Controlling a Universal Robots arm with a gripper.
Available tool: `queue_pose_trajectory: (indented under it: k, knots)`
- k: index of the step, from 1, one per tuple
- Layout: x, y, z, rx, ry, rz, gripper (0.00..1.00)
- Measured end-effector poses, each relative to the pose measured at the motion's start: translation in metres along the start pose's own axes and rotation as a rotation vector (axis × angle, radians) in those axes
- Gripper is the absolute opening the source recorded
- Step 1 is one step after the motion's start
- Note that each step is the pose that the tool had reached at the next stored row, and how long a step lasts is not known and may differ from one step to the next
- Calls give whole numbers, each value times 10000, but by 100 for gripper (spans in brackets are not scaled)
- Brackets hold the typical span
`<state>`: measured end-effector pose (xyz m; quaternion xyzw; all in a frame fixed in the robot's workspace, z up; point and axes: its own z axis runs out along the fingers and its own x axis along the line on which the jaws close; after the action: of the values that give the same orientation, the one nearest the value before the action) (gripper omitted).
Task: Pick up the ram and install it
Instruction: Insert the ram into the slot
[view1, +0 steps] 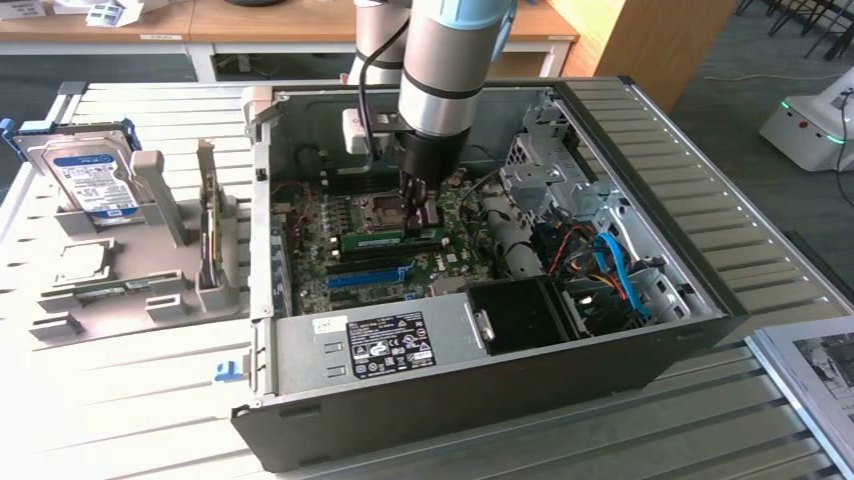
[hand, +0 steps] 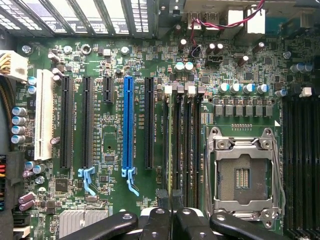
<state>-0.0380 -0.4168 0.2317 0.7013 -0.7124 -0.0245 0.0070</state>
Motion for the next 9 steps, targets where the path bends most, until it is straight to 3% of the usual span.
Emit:
queue_pose_trajectory:
  k: [9]
  knots:
    - [1, 15, 1, 33, -1, -5, 12]
